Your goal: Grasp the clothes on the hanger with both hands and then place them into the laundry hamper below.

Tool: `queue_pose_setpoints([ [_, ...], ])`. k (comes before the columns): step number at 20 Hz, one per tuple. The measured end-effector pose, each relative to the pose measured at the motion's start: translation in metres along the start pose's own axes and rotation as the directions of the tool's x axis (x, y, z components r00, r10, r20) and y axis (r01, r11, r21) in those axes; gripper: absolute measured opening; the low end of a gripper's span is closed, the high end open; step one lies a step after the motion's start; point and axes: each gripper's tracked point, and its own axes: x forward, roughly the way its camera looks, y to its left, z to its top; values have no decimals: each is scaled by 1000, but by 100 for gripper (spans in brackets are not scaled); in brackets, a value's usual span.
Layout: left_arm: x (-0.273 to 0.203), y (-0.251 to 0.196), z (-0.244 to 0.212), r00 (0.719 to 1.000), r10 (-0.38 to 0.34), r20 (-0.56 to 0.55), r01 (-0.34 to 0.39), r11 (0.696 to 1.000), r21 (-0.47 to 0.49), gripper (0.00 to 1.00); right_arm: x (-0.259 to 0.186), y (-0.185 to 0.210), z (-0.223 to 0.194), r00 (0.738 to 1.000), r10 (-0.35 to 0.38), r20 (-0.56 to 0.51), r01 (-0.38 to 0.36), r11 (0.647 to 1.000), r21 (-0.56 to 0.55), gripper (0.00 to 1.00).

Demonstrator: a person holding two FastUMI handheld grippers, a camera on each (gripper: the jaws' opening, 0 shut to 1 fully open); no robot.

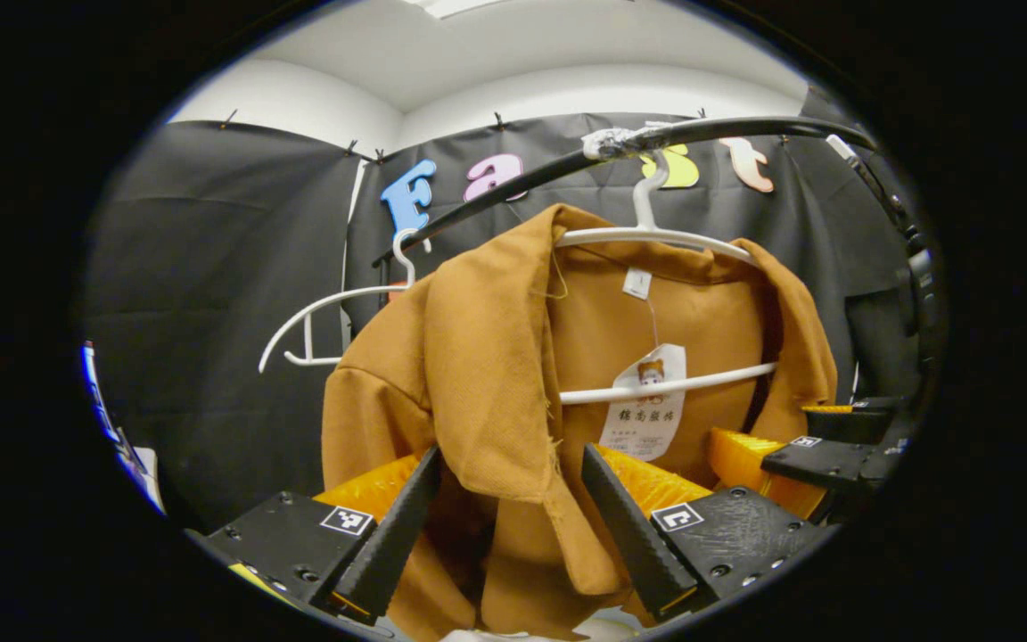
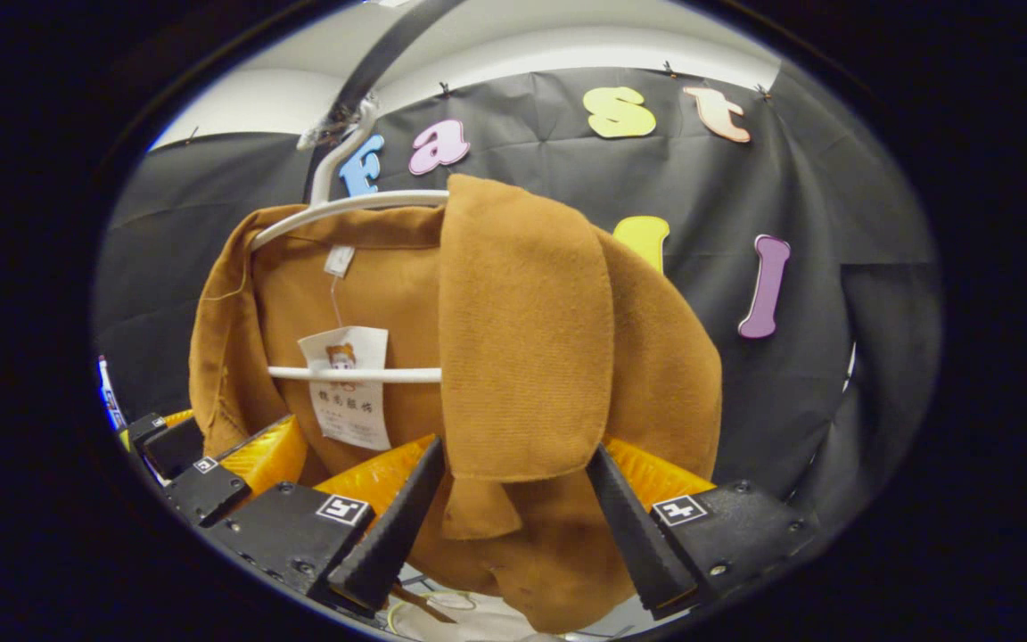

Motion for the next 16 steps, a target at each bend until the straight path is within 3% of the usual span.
queue_pose_setpoints([
  [1, 0, 0, 0, 1000, 1, 2, -1, 1000, 1, 98, 2, -1, 1, 1000, 6, 9, -6, 1000, 6, 99],
  [2, 3, 1, 1, 1000, 5, 11, -5, 1000, 10, 99, 5, -4, 1, 1000, 11, 18, -11, 1000, 13, 87],
  [4, 5, 7, -2, 1000, 27, 11, -27, 999, 28, 97, 9, -9, -3, 999, 33, 13, -34, 999, 14, 75],
  [5, 8, 7, -4, 1000, 24, 10, -24, 999, 29, 80, 9, -12, -4, 999, 48, 4, -48, 999, 10, 70],
  [7, 10, 6, -9, 1000, 15, -15, -14, 1000, 22, 79, 13, -13, -4, 996, 92, 0, -92, 996, 20, 57],
  [8, 11, 3, -12, 1000, 1, -27, -1, 1000, 19, 77, 11, -13, -4, 994, 112, -1, -112, 993, 25, 44],
  [9, 13, 4, -13, 999, 3, -34, -3, 1000, 20, 64, 9, -12, -5, 990, 141, -5, -141, 990, 21, 36],
  [10, 13, 1, -14, 999, -13, -37, 14, 1000, 18, 50, 8, -12, -4, 986, 168, -2, -168, 986, 20, 22],
  [11, 13, -1, -15, 999, -28, -41, 29, 999, 21, 36, 7, -13, -4, 984, 180, 1, -180, 983, 21, 19],
  [12, 13, 0, -17, 998, -32, -45, 33, 999, 34, 35, 5, -12, -5, 978, 207, -5, -207, 978, 24, 11],
  [14, 12, 2, -22, 997, -50, -60, 53, 998, 43, 11, 3, -11, -7, 966, 259, -20, -258, 965, 46, 7],
  [15, 11, -2, -24, 995, -80, -64, 83, 996, 34, 13, 2, -9, -8, 953, 301, -25, -299, 952, 63, 7],
  [16, 10, -1, -23, 994, -93, -65, 95, 995, 27, 3, 0, -7, -8, 939, 342, -32, -339, 937, 87, 7],
])
